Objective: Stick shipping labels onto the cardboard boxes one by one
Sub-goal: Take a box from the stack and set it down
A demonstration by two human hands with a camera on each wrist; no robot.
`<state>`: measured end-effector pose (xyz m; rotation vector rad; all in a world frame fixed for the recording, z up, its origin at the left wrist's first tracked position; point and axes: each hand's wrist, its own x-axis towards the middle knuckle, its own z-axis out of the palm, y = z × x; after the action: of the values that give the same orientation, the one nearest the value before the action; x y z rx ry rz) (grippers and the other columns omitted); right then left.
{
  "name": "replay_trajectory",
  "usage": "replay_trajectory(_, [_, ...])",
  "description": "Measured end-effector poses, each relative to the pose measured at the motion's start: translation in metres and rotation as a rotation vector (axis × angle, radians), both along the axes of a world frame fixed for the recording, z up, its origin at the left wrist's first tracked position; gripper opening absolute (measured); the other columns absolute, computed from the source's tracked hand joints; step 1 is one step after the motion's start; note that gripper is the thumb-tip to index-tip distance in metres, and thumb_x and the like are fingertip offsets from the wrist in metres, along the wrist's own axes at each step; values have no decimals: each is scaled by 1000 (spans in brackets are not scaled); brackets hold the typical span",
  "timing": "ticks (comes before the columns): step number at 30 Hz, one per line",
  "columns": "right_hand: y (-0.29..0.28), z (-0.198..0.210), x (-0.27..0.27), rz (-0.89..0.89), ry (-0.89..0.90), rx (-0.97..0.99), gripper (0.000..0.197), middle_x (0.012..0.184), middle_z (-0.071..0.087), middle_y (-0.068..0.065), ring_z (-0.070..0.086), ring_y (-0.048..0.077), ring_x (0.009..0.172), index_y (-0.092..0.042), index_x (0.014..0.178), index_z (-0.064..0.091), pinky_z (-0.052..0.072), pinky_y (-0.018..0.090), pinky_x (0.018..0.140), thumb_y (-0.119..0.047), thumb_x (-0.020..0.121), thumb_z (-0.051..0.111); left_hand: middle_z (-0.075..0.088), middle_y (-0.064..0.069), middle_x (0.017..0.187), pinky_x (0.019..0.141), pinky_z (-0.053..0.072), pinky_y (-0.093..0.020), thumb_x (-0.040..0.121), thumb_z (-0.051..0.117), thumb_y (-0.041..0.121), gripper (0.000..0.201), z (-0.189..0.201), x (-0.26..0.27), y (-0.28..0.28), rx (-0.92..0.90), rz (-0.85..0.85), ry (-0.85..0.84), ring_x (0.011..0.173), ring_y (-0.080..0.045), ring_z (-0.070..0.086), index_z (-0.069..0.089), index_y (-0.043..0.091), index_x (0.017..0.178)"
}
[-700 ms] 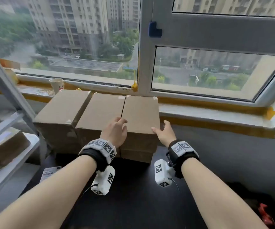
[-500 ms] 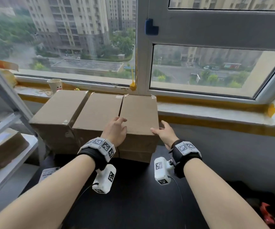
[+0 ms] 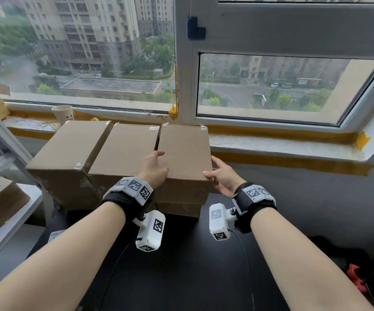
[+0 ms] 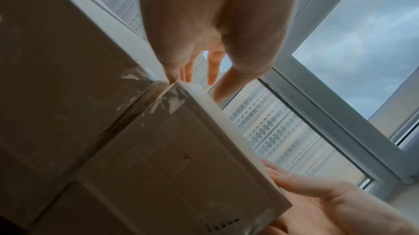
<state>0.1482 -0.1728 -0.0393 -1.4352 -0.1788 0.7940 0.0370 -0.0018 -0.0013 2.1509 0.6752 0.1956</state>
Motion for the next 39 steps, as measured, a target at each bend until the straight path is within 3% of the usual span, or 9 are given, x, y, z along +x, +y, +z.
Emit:
replay_trajectory(3, [-10,7,2,10,-14,0,66,125,59,15,62,20,90,-22,146,29,53,23,55,9,91,47,49,-11,136,99,44,-29,84,63,6,62,7,2,-2,-38,39,-50,120,-23,51,38,10,141])
replay_trajectory(7, [-33,22,3,-33,-55,49,67,123,56,15,62,18,89,-21,146,31,54,21,56,12,89,46,52,1,114,86,44,-22,84,62,-2,57,22,3,-16,-197,45,-153,102,-15,52,42,2,137])
replay_trajectory(11, [-57,36,-7,-40,-108,59,72,128,53,16,61,19,95,-23,145,32,55,20,64,16,87,48,60,-10,121,80,52,-23,85,59,-6,51,26,-3,-24,-327,-64,-207,98,-16,58,48,5,133])
replay_trajectory(17, [-93,50,-46,-89,-122,75,82,120,54,16,60,23,96,-29,145,30,57,22,64,22,83,47,58,-7,126,94,49,-34,82,68,3,58,33,-21,-33,-411,-189,-230,106,-20,60,48,10,135])
replay_trajectory(20, [-111,55,-76,-168,-114,56,74,112,58,11,61,22,95,-32,140,35,58,27,68,17,85,48,57,-11,128,96,48,-34,82,67,0,58,35,-37,-43,-491,-274,-204,112,-23,59,45,7,135])
replay_trajectory(24, [-132,56,-124,-285,-122,10,65,131,50,6,61,20,98,-33,134,37,55,37,76,11,88,50,60,-13,125,90,51,-32,80,68,-1,56,30,-59,-53,-553,-387,-163,108,-23,62,47,7,131])
replay_trajectory(29, [-156,44,-195,-383,-92,-32,67,135,51,4,59,24,101,-36,141,34,48,46,85,6,90,49,61,-13,123,97,50,-42,77,72,2,61,14,-100,-64,-571,-536,-80,110,-26,62,48,11,132])
replay_trajectory(36, [-153,16,-291,-449,-34,-77,76,133,52,10,61,23,97,-35,145,28,52,39,73,11,89,47,56,-16,129,99,48,-45,77,71,0,69,-22,-174,-58,-576,-643,31,115,-28,58,42,13,138])
replay_trajectory(39, [-141,-1,-321,-454,7,-102,76,123,57,11,61,24,93,-38,144,29,52,38,71,11,88,47,54,-17,132,99,48,-47,79,68,-3,70,-39,-196,-44,-605,-673,101,117,-29,57,40,15,140])
